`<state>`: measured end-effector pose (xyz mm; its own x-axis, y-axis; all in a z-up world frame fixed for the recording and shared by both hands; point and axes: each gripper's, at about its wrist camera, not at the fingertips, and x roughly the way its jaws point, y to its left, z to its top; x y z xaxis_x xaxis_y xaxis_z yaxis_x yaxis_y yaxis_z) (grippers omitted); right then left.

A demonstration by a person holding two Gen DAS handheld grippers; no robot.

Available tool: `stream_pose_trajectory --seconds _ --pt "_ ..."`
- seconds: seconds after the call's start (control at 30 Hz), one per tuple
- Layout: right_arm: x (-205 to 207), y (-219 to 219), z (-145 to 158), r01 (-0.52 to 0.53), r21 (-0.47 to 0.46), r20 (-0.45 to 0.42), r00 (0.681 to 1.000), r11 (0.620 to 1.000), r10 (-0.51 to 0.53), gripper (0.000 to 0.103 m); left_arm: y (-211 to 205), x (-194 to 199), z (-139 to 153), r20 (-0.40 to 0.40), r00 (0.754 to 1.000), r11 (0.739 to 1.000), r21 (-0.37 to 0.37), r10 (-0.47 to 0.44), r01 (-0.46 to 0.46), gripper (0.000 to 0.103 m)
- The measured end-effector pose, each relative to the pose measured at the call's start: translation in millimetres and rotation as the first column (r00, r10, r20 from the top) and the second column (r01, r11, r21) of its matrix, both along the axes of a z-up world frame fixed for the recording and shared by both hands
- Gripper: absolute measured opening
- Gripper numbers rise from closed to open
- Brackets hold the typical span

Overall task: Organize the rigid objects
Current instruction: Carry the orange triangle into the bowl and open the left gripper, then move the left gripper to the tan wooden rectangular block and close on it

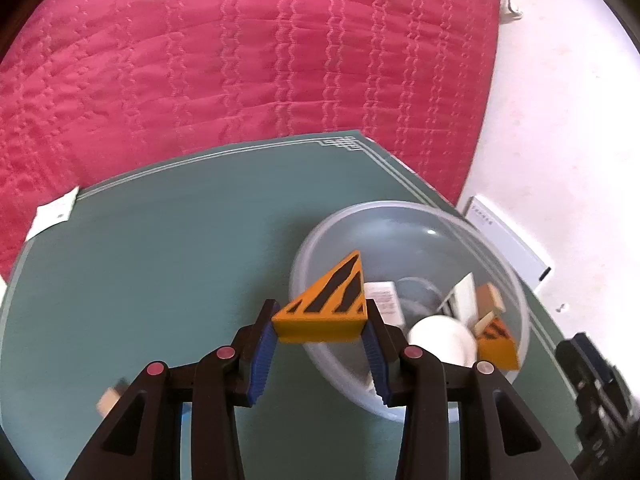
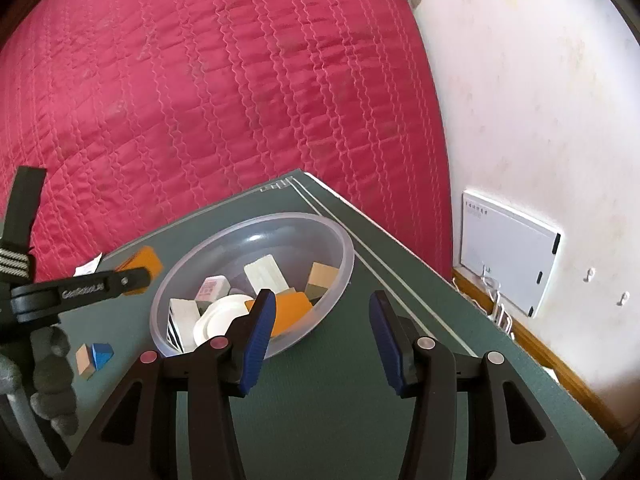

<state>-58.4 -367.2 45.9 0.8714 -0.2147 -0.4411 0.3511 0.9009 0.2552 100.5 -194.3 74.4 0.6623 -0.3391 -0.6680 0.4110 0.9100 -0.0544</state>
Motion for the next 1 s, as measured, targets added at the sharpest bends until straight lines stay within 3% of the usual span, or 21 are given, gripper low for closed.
stream_pose_trajectory --seconds 0.13,1.0 --pt "0.4 0.9 0.3 -0.001 0.003 -0.002 1.0 1.0 0.001 0.05 -5.5 2.4 2.4 0.023 1.0 1.0 -0.018 -0.006 0.006 0.069" --pt "1.7 2.0 -2.4 -0.005 -0.006 -0.006 1.0 1.0 0.005 0.052 82.8 -20.3 -3.8 0.031 0.987 0.988 -0.006 0.157 -0.157 0.069"
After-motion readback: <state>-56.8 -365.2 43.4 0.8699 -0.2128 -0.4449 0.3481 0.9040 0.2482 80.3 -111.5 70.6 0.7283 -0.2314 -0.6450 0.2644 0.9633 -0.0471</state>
